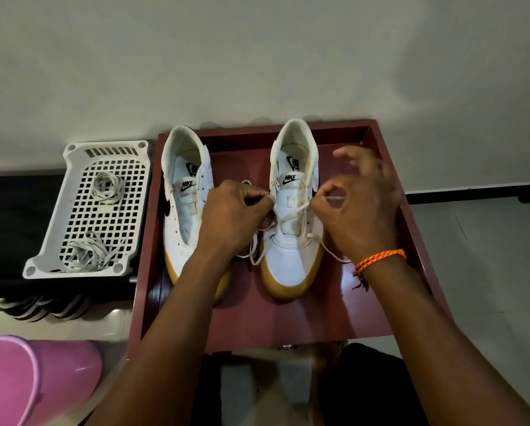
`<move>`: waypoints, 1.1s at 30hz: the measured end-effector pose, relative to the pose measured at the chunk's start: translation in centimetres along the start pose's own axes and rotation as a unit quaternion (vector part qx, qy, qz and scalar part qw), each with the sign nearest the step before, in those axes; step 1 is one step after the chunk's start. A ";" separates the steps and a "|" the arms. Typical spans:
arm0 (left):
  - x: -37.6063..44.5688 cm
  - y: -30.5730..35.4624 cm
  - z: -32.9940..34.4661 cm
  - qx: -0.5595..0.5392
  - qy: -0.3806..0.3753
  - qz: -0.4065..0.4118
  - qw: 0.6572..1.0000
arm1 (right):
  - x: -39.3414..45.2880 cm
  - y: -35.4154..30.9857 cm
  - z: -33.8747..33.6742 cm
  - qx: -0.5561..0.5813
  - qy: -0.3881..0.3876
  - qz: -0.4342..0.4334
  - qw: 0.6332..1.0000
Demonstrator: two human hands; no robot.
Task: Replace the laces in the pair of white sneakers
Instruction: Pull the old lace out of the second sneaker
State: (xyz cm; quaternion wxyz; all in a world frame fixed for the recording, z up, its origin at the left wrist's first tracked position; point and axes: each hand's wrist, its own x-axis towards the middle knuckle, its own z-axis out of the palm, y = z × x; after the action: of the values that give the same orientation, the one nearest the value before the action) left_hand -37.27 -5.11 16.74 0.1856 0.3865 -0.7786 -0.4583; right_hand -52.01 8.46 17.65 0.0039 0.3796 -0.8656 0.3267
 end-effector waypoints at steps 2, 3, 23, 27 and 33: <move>0.0 0.0 0.0 -0.002 0.002 0.001 1.000 | 0.3 0.8 -0.1 0.007 0.025 0.018 1.000; 0.1 0.0 0.0 -0.003 0.002 0.002 1.000 | 0.2 1.0 0.0 0.012 0.024 0.010 1.000; 0.1 -0.1 -0.1 0.001 0.002 0.002 1.000 | 0.2 0.9 -0.3 0.014 0.040 0.002 0.999; 0.1 -0.2 -0.1 -0.002 0.001 0.004 1.000 | -0.8 -0.5 1.0 0.024 -0.062 -0.056 0.996; 0.0 -0.2 0.0 0.020 0.002 0.031 0.999 | -2.1 -1.6 2.6 -0.021 -0.112 -0.081 0.990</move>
State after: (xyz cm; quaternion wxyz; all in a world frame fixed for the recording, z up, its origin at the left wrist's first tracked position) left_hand -37.19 -5.11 16.58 0.1934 0.3665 -0.7987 -0.4363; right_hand -48.86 7.58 15.99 -0.0588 0.4821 -0.8338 0.2624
